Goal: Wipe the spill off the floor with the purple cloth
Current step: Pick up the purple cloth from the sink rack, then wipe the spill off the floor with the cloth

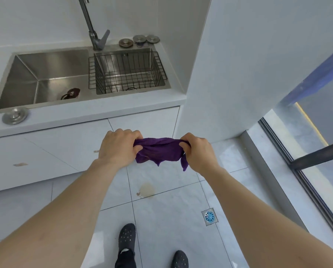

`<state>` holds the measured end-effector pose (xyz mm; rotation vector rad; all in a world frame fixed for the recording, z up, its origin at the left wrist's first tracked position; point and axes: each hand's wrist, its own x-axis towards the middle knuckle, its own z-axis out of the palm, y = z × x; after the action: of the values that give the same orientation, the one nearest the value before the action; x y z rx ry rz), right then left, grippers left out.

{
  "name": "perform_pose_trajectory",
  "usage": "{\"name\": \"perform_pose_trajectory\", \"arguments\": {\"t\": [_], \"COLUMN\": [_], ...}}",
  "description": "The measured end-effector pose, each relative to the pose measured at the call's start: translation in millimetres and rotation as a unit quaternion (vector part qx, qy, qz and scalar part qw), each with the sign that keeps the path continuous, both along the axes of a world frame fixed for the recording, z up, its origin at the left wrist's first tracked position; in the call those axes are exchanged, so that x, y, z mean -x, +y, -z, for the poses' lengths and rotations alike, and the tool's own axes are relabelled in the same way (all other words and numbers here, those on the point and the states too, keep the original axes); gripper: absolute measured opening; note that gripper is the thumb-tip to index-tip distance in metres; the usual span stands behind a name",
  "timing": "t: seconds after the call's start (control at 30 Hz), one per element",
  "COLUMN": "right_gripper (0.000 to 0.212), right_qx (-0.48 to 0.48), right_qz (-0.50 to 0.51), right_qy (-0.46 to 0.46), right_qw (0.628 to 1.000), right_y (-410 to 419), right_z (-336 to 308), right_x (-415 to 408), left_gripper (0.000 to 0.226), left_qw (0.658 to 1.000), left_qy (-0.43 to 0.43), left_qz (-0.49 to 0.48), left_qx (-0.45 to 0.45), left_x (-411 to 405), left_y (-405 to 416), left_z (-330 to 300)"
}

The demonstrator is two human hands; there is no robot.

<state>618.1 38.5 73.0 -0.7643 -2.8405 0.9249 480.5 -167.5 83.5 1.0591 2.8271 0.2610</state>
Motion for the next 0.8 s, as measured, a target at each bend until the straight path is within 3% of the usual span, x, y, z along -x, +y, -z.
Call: {"name": "perform_pose_trajectory", "arguments": {"t": [0.5,0.8], "right_gripper": [0.012,0.014], "right_qx": [0.006,0.008], "right_qz": [0.169,0.156], "right_qy": [-0.002,-0.002], "right_qw": [0.986,0.988], "right_y": [-71,-87], "right_z": [185,375], "right_x": [31,5], "left_gripper": [0.014,0.014], "left_qw": [0.992,0.989], "left_qy": [-0.032,-0.049], "left_qz": [0.118,0.136], "left_qx": [-0.029,-0.021], "left_x": [81,64], "left_y": [-10,-32], "left_z": [197,387]}}
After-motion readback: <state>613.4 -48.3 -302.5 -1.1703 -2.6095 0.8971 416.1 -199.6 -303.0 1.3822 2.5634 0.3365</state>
